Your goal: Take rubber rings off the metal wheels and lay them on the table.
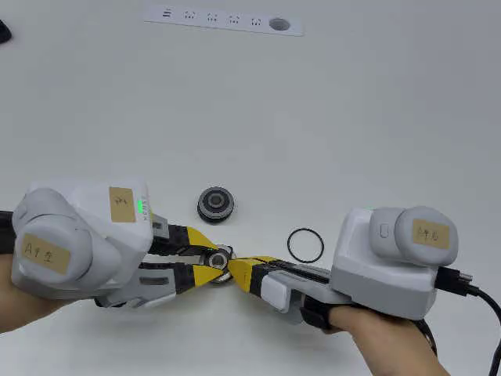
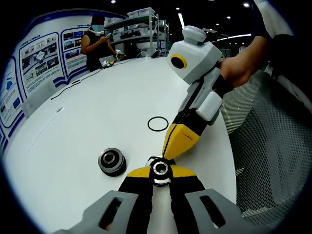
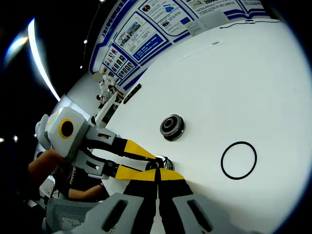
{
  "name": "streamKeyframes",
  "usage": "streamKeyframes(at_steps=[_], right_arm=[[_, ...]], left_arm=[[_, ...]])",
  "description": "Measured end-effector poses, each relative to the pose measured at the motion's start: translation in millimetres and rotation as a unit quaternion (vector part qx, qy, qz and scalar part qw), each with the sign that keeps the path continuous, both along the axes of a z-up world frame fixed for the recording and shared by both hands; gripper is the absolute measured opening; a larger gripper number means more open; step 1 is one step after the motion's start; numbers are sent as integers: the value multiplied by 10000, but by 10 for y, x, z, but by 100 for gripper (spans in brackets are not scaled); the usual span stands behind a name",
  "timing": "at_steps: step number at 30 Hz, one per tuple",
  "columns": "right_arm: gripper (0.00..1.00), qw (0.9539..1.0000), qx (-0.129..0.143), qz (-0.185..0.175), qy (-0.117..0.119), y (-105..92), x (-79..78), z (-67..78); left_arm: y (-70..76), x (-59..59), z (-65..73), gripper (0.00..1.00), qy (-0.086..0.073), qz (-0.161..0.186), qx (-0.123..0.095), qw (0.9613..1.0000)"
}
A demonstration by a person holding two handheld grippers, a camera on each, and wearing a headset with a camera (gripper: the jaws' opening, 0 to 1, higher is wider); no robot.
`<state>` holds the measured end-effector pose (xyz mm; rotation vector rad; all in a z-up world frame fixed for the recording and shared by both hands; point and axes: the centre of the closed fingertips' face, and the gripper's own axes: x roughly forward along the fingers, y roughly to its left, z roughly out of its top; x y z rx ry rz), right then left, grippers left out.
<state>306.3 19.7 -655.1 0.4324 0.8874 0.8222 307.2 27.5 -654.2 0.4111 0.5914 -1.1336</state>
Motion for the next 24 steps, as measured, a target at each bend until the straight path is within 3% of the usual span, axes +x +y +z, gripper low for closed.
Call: streamKeyframes(at_steps=[19,22,24], right_arm=[[1,10000,8,-2,-6,43,0,-4],[1,9998,159,84,-27,139,-14,50],[1,9998,-44,138,-155,154,19,39]], left_arm=[[-11,-1,7,12,12,-7,-9,10000],[-13,0,7,12,8,2,-14,10000],[-15,-2,5,12,6,7,-9,10000]])
